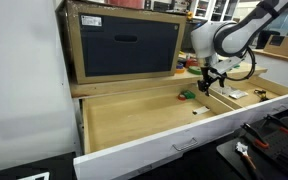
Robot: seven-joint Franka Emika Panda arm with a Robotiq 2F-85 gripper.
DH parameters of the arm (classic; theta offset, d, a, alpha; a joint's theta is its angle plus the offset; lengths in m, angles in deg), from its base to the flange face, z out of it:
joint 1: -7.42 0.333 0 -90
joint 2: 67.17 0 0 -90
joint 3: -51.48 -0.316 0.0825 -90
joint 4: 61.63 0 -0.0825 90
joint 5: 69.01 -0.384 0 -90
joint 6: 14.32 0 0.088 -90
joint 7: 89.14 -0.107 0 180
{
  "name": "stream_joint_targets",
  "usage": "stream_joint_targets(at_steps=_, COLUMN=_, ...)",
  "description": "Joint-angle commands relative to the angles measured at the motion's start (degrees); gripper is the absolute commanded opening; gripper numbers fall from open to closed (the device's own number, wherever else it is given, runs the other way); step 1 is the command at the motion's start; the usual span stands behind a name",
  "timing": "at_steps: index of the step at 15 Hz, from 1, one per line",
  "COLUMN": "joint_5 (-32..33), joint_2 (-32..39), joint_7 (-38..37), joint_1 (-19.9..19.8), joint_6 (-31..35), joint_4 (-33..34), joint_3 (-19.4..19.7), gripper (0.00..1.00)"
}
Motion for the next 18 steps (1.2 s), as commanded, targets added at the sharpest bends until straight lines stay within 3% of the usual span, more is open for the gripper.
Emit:
stream_joint_targets(at_steps=1, joint_5=7.84, joint_2=4.73, joint_7=-2.81, joint_1=2.98, joint_6=2.22, joint_4=3.18, joint_3=2.34, gripper=1.0)
stream_joint_targets(at_steps=6, joint_5=15.44, joint_2=7.03, joint_7=-3.11, joint_1=5.02, joint_6=4.74, joint_4=5.8, joint_3=2.85, gripper=1.0)
stream_joint_targets(at_steps=10, joint_5=17.96, joint_2=7.16, joint_7=2.54, joint_1=4.8, joint_6=5.66, joint_4=6.69, joint_3=1.59, gripper=1.0)
stream_joint_targets(at_steps=18, joint_5=16.75, joint_2=6.42, joint_7=29.74, joint_1=1.31, joint_6=9.0, joint_4=6.73, joint_3=1.93, gripper=1.0)
